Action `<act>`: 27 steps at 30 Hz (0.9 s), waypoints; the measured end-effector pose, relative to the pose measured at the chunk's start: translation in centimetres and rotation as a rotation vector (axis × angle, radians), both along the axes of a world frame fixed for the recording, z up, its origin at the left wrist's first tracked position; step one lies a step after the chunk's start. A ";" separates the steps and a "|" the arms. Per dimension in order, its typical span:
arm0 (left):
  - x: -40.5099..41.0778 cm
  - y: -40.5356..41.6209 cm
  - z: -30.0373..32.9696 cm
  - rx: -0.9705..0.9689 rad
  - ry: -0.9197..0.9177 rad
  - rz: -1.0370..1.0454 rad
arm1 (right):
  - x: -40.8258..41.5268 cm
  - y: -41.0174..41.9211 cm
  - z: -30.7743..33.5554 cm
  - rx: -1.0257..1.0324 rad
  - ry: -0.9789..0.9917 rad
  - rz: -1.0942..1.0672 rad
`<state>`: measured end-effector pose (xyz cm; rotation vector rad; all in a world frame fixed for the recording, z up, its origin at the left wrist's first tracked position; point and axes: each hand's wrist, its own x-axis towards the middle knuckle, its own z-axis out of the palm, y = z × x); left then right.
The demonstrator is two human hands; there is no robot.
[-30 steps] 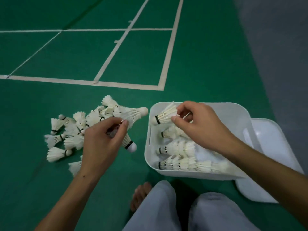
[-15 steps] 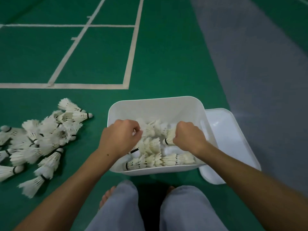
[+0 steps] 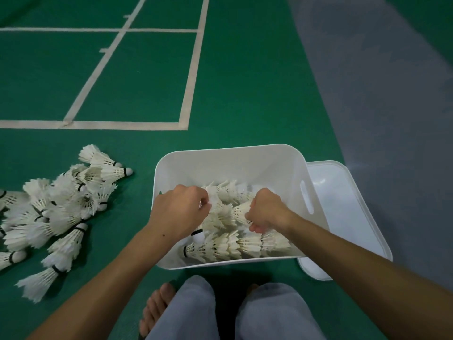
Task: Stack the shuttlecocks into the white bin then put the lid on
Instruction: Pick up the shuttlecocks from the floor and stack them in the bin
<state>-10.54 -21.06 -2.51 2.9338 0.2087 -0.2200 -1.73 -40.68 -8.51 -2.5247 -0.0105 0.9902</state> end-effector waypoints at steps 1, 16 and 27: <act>0.1 0.2 0.0 -0.001 -0.003 -0.005 | 0.2 0.0 0.0 0.010 0.016 -0.011; 0.3 0.0 1.0 0.032 -0.028 -0.131 | 0.5 -0.7 1.9 0.129 0.220 -0.072; 0.9 -0.2 2.6 0.056 -0.082 -0.383 | -0.6 -0.9 8.0 0.273 -0.437 0.503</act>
